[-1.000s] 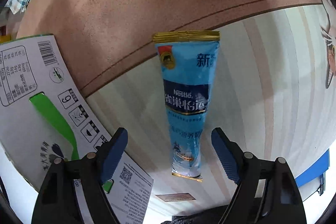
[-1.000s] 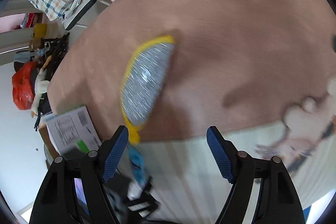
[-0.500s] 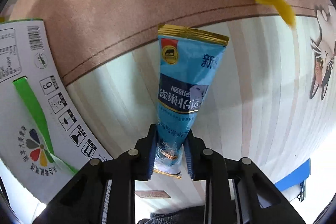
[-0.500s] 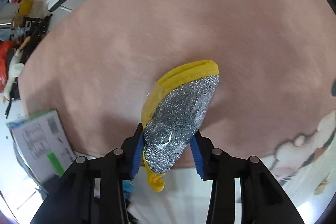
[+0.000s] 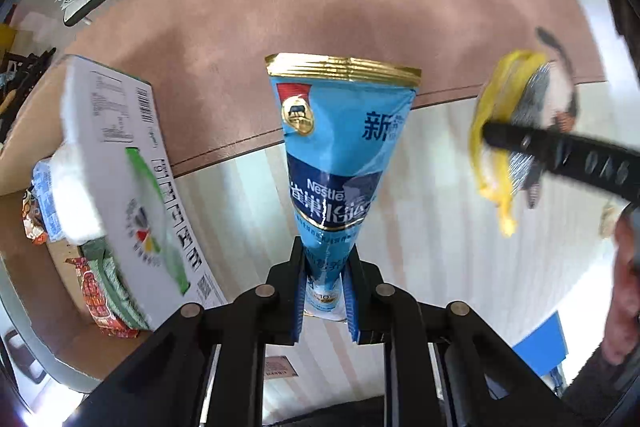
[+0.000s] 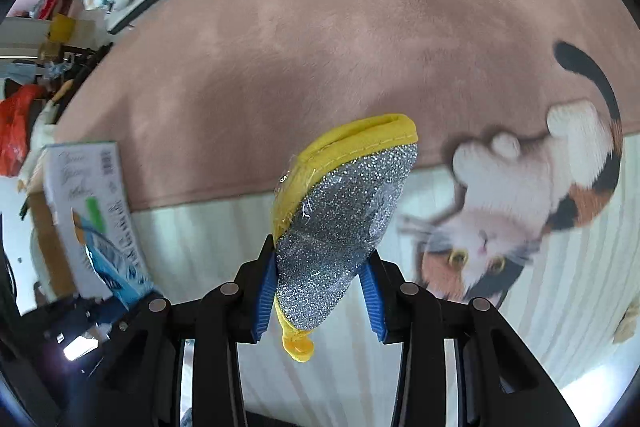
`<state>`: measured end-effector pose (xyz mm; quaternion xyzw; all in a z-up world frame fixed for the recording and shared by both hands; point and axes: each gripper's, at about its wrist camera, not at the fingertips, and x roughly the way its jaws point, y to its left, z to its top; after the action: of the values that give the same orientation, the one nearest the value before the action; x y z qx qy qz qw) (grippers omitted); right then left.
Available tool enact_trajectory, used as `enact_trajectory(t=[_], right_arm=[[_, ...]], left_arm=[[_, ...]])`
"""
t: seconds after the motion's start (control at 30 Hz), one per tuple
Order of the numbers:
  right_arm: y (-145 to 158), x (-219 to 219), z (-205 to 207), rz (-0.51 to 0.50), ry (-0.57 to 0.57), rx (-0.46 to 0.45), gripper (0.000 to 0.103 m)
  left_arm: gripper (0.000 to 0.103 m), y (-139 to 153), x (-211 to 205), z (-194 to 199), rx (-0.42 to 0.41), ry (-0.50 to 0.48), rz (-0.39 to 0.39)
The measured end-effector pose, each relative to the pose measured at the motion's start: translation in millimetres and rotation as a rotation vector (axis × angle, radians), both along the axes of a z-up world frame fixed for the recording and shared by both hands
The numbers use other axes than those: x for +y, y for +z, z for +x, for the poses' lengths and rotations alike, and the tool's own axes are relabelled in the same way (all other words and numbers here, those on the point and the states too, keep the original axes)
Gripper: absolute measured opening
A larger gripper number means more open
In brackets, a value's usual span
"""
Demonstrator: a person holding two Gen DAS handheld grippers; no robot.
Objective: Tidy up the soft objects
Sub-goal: 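Carry the scrubber and tube into the box and open both tools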
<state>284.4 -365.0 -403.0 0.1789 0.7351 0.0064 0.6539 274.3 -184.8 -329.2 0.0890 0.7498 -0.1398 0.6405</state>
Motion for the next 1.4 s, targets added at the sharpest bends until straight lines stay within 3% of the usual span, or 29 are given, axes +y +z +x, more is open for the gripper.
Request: enact_trajectory(t=[0.23,0.3,0.43,0.63,0.8,0.97,1.23,1.4], right_arm=[[71,38,-26,0.049,0.03,-0.121,0.04],[96,55,-31,0.058,0.054,-0.16,0.04],[135,106,-36,0.084,0.105,-0.224,0.04],[155,210,-44,0.144,0.19,-0.252,0.04],[134,314,-44,0.23,0.265,-0.207,0.04],[88,397,-37,0.259,0.29,-0.147,0.04],[22,465,-25,0.251,0.296,-0.072,0.04],[-1,492,-23,0.217,0.344,-0.054,0.041]], left_arm=[[0.014,70,57,-13,-0.092,0.055,-0.081],[0.014,78,76,-23,-0.115,0.081,-0.095],[0.014,100,128,-21,-0.159,0.128,-0.089],[0.014,116,219,-21,-0.176,0.209,-0.028],[0.014,90,292,-11,-0.129,0.26,0.045],[0.014,39,351,11,-0.032,0.296,0.114],[0.014,-38,385,18,0.158,0.321,0.114],[0.016,-65,390,11,0.243,0.335,0.09]])
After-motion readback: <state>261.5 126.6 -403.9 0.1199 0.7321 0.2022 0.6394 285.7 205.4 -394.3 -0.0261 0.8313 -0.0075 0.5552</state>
